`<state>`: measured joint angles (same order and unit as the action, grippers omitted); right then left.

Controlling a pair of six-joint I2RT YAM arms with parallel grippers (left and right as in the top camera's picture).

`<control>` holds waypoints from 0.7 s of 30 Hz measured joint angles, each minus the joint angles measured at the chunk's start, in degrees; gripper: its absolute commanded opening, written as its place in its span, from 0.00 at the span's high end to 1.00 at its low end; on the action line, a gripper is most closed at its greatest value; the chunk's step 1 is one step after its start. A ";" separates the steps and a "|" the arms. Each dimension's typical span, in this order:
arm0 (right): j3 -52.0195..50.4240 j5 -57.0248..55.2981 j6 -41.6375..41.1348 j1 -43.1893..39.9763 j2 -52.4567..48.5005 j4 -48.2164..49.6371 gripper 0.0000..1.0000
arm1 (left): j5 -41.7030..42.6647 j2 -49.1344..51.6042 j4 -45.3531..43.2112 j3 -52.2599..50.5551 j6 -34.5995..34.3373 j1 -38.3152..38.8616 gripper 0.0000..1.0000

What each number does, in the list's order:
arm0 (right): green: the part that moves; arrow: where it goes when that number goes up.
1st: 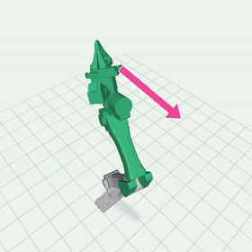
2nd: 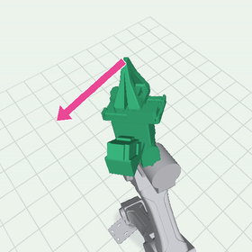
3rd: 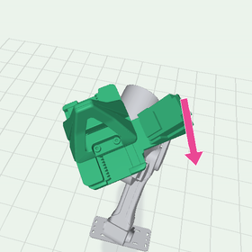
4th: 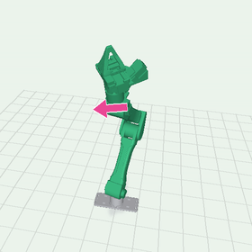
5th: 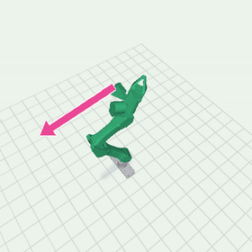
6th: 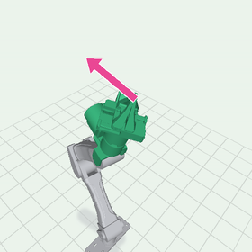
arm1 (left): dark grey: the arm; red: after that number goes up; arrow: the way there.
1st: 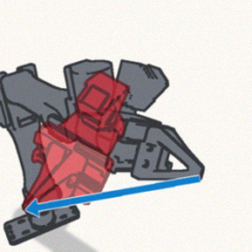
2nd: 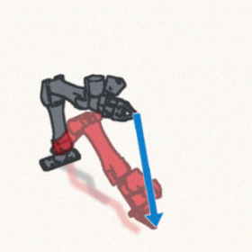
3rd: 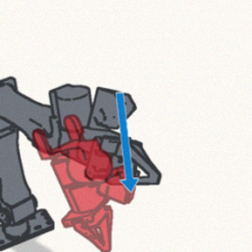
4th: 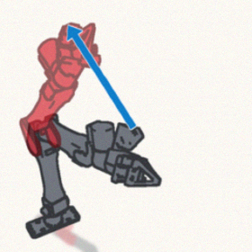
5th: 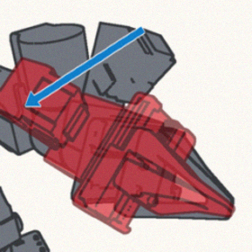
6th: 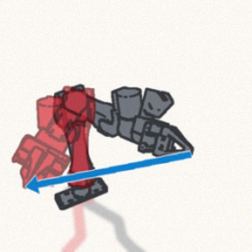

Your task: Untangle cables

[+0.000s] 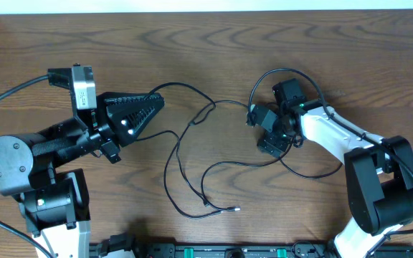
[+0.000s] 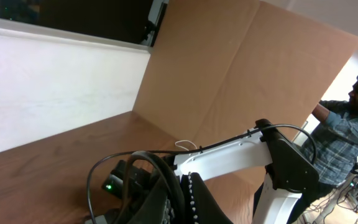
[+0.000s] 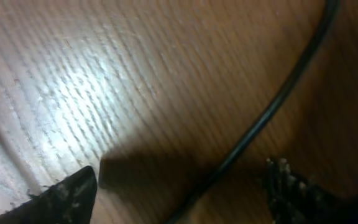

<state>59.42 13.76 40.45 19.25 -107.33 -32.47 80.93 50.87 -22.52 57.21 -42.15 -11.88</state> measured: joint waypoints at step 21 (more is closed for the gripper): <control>-2.21 19.02 -2.43 -0.44 -2.21 2.71 0.99 | 0.20 0.02 0.00 0.00 0.00 0.00 0.93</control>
<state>57.21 32.77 38.02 18.81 -109.54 -29.76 81.12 50.89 -22.52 57.21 -42.15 -11.88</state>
